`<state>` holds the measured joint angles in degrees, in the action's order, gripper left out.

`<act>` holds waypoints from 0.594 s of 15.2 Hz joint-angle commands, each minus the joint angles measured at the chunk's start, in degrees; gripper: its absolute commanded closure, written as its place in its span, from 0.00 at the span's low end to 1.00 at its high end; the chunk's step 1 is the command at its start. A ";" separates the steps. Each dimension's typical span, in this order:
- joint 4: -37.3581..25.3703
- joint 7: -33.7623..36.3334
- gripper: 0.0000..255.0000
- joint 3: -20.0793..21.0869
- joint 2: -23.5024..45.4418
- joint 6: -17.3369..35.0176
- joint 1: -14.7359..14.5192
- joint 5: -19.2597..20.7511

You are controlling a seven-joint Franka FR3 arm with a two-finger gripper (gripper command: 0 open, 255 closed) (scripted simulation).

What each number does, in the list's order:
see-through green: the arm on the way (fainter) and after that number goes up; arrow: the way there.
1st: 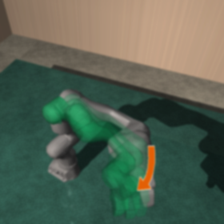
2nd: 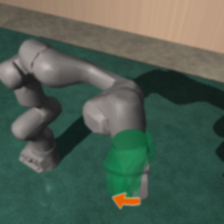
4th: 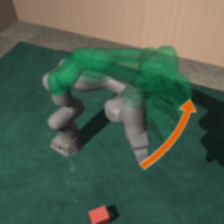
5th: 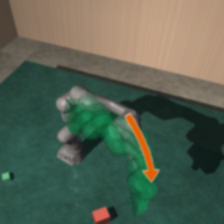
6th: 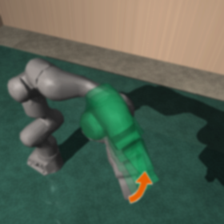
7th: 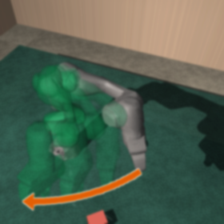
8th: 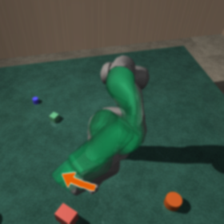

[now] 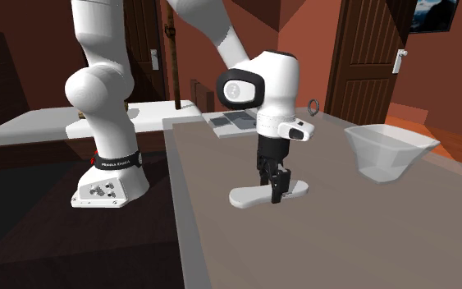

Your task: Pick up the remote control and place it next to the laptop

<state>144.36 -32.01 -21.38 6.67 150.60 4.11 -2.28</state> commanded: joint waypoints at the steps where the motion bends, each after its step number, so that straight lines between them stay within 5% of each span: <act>1: -0.14 0.70 1.00 -0.33 -1.44 -1.46 -0.13 1.07; 9: -1.04 3.45 1.00 -0.87 -7.63 -8.12 -0.28 5.03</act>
<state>143.58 -28.87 -22.20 -0.13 143.53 3.81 2.25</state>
